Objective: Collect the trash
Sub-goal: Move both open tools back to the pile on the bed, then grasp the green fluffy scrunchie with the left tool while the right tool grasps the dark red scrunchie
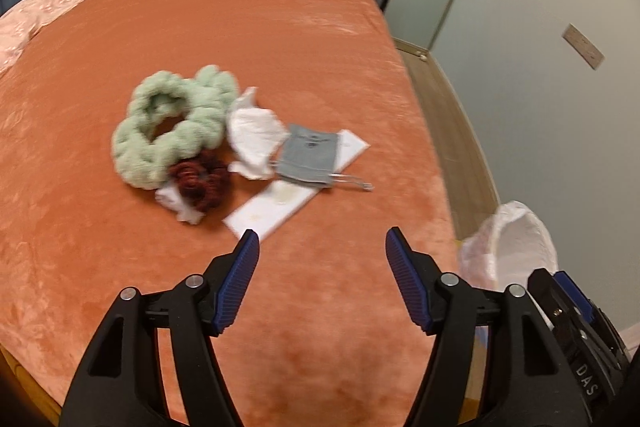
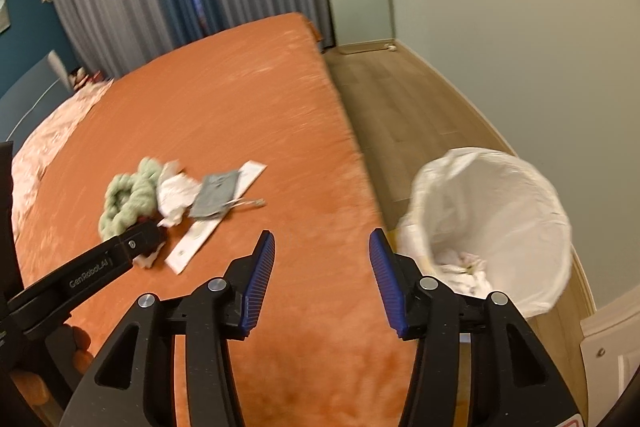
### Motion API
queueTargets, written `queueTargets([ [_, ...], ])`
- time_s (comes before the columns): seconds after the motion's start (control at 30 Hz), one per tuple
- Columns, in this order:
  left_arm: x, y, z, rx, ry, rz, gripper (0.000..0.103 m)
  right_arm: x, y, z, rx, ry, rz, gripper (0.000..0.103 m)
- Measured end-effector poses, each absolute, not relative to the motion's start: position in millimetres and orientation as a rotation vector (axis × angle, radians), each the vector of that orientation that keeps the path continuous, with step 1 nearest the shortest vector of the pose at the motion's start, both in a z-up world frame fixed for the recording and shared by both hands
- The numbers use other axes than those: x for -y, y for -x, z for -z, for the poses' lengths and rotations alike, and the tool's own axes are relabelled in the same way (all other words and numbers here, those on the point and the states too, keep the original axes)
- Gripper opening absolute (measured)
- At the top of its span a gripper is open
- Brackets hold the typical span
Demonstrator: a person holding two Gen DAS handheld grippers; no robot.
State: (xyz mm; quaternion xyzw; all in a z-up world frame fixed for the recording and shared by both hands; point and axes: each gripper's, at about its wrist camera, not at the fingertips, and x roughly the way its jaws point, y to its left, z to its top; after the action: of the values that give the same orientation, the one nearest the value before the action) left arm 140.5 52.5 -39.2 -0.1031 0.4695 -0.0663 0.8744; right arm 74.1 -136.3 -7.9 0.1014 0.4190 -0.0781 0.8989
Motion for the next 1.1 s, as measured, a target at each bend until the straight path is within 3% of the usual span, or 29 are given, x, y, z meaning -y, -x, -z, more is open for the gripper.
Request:
queueTargets([
  [0.57,-217,-199,83,-1.040,0.306,-0.103,0.076,2,-164,72,-1.024,-0.201,-0.027,0.048],
  [1.0,-242,-274,121,-1.126,0.370,-0.102,0.076,-47,-244,126,-1.136,-0.237,-0.055,0.048],
  [1.1,-240,-280,134,-1.150,0.365,-0.091,0.069,-57,-252,142,-1.180,-0.235,-0.069,0.048],
])
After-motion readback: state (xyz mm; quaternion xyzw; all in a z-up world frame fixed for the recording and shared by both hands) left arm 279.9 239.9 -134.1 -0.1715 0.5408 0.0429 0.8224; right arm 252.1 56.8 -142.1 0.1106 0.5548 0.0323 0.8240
